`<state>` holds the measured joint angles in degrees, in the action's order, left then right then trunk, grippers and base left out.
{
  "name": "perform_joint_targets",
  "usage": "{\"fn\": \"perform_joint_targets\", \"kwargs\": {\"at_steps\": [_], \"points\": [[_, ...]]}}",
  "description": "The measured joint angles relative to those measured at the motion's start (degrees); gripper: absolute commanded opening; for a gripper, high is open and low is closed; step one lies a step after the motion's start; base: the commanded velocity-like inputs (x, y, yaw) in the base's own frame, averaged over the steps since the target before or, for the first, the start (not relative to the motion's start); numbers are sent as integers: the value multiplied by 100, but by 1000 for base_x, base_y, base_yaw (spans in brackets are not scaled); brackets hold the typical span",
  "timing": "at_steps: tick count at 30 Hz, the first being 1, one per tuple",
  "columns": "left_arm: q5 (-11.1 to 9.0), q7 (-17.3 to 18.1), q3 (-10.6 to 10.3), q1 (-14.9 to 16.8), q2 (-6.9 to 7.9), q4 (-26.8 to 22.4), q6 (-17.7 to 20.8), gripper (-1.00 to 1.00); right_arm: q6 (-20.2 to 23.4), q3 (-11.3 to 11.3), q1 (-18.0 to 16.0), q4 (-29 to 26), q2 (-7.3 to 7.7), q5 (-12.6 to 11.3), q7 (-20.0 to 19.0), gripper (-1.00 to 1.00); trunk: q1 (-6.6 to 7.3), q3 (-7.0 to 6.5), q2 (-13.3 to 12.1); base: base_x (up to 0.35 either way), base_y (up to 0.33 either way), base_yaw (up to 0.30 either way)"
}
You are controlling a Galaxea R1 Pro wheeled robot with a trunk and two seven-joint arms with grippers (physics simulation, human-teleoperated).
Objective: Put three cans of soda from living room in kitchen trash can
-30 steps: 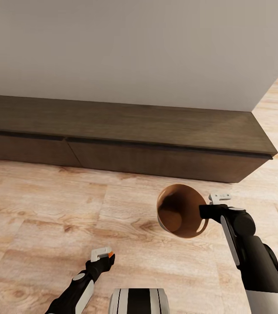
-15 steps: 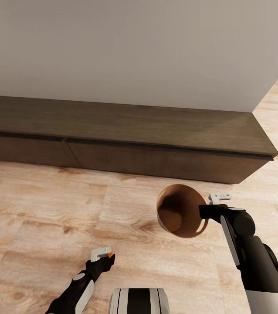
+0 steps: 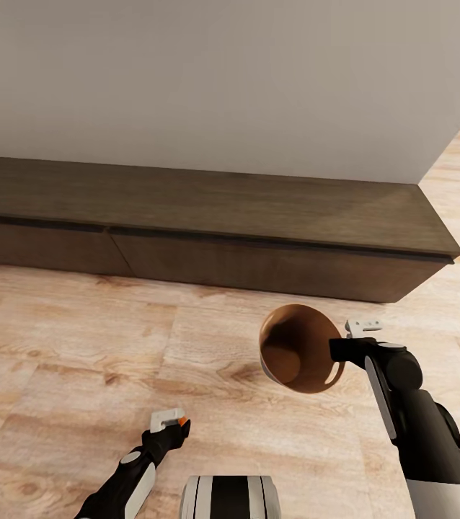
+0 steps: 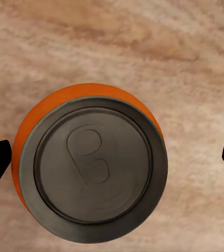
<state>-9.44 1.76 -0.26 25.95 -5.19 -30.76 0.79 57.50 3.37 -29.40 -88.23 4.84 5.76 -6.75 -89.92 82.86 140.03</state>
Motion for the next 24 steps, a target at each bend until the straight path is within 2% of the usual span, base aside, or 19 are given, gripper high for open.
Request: {"fn": "perform_joint_targets", "kwargs": {"at_steps": [2, 16, 17, 24], "points": [[1, 0, 0, 0, 0, 0, 0, 100, 0, 0, 2, 2, 0, -14, -1, -100, -44, 36, 79, 0, 0, 0], [4, -3, 0, 0, 0, 0, 1, 100, 2, 0, 1, 0, 0, -11, -1, -100, -44, 36, 80, 0, 0, 0], [2, -2, 0, 0, 0, 0, 1, -100, 2, 0, 2, 0, 0, -12, -1, -100, -44, 36, 80, 0, 0, 0], [-14, -4, -4, 1, -1, -6, 5, -100, -1, 0, -1, 0, 0, -10, -1, -100, -44, 36, 80, 0, 0, 0]]}}
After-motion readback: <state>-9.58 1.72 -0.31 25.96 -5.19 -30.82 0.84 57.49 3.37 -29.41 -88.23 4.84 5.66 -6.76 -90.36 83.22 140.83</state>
